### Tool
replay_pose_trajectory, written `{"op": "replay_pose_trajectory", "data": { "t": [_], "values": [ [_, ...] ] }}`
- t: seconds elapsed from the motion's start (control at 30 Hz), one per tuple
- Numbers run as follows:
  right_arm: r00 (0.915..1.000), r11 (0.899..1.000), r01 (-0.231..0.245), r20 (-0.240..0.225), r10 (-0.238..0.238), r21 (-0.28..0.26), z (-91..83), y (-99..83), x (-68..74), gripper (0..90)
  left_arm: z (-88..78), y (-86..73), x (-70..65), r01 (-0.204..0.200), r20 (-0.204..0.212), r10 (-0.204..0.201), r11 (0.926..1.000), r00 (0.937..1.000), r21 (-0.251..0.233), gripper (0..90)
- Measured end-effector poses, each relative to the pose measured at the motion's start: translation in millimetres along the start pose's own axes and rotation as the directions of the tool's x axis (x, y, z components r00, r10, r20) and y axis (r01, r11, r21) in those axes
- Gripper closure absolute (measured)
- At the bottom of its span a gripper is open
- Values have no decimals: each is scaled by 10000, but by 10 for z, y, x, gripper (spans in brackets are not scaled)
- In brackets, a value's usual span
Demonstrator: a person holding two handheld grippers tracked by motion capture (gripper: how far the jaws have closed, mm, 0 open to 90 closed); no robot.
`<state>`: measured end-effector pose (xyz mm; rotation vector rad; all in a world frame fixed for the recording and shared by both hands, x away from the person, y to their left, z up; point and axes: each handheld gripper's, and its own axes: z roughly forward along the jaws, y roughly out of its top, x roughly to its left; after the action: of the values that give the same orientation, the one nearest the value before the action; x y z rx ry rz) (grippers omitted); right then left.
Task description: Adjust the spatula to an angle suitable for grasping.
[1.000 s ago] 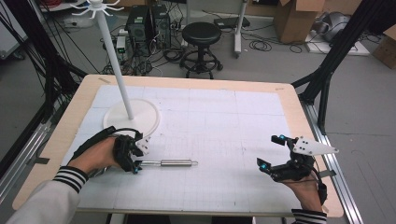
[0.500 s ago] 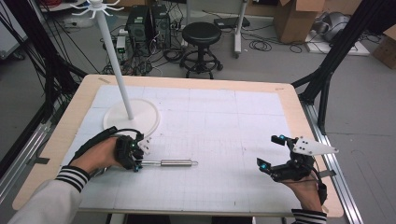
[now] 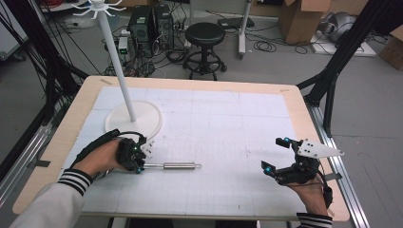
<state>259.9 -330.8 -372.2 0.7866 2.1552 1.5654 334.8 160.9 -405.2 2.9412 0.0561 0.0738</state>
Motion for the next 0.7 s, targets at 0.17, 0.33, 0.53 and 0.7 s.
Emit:
{"op": "replay_pose_trajectory", "data": {
  "t": [0.17, 0.33, 0.53, 0.7],
  "values": [
    [10000, 10000, -13, 15, 13, -31, -5, 2, -1, 4, -9, 0, -3, -5, -7, 5, 10000, 10000, 16, 744],
    [10000, 10000, 5, 49, -5, -71, -17, 5, -10, 3, -78, -29, 0, 134, 14, -134, 9998, 9999, -123, 746],
    [10000, 10000, 11, 5, -11, -42, 1, 8, 1, 3, -240, -58, -42, 208, -41, -211, 9968, 9998, -775, 746],
    [10000, 10000, -2, -51, 2, -29, 11, 17, 3, 4, -376, -93, -65, 421, -14, -429, 9856, 9991, -1635, 746]
  ]
}}
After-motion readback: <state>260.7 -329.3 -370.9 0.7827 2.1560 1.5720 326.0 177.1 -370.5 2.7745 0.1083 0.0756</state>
